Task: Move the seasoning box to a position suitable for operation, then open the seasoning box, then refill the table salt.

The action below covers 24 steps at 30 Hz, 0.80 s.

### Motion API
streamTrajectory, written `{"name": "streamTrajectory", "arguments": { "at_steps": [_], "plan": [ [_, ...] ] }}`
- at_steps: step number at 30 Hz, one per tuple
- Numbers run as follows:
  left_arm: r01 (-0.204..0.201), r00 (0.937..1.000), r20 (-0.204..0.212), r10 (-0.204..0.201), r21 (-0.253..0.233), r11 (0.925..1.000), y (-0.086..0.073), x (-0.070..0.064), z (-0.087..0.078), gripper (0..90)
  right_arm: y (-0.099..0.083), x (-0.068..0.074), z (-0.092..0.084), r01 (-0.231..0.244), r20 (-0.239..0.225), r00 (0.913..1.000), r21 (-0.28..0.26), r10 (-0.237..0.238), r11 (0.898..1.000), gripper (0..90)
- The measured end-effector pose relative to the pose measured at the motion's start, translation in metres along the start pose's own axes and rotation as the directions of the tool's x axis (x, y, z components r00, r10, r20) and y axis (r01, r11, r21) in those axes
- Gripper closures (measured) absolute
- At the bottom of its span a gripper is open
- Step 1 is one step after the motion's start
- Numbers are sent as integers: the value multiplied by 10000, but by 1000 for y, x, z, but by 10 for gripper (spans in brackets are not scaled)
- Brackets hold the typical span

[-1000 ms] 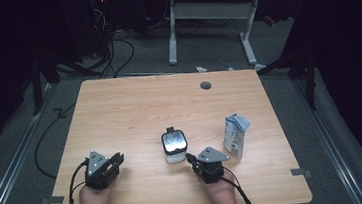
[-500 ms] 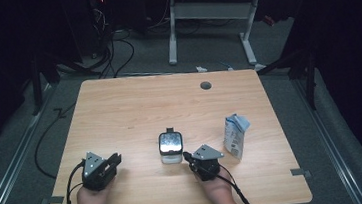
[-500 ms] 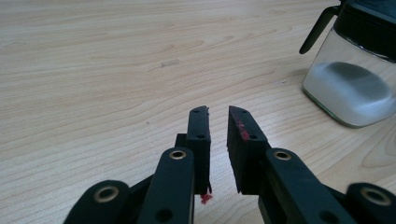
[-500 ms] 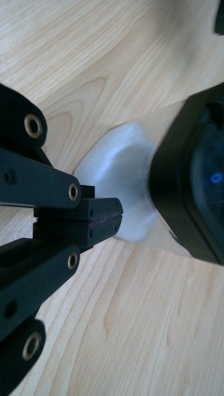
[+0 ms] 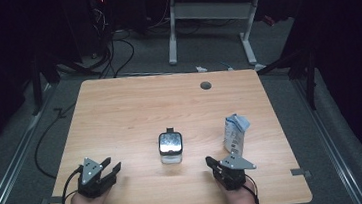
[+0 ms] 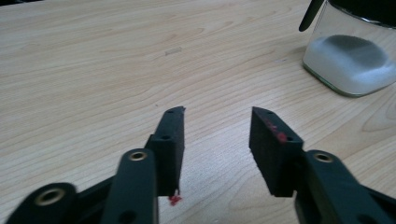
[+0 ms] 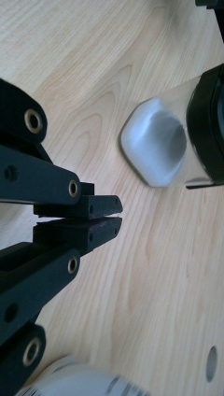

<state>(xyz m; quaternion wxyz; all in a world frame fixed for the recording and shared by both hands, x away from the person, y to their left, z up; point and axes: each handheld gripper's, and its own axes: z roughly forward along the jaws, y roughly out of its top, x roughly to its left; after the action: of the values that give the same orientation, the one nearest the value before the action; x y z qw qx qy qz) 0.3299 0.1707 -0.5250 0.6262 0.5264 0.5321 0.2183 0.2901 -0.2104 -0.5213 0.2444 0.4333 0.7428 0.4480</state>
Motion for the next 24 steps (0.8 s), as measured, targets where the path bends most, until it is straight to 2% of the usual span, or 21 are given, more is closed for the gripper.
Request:
{"name": "streamTrajectory", "arguments": {
  "at_steps": [4, 9, 12, 16, 19, 24],
  "plan": [
    [194, 9998, -43, -195, -137, 9997, 4, 2, -3, 455, 0, -9, -8, -203, 104, 9997, -105, 204, 9997, 863],
    [133, 9999, -108, -135, -200, 9997, 5, 2, -5, 432, -3, -18, -12, -329, 92, 9994, -80, 330, 9994, 833],
    [45, 9999, -120, -47, -204, 9998, 4, 0, -8, 422, -4, -19, -12, -171, 154, 9997, 17, 170, 9999, 804],
    [72, 9996, -259, -76, -154, 9999, 4, 2, -10, 405, -2, -20, -15, -274, 89, 9996, -94, 274, 9996, 752],
    [309, 9988, -381, -317, -217, 9993, 5, 4, -11, 394, -4, -22, -14, -184, 83, 9998, 9, 184, 9998, 718],
    [220, 9983, -533, -229, -182, 9996, 4, 5, -11, 369, -4, -23, -13, -284, 42, 9996, 16, 284, 9996, 682]
  ]
}}
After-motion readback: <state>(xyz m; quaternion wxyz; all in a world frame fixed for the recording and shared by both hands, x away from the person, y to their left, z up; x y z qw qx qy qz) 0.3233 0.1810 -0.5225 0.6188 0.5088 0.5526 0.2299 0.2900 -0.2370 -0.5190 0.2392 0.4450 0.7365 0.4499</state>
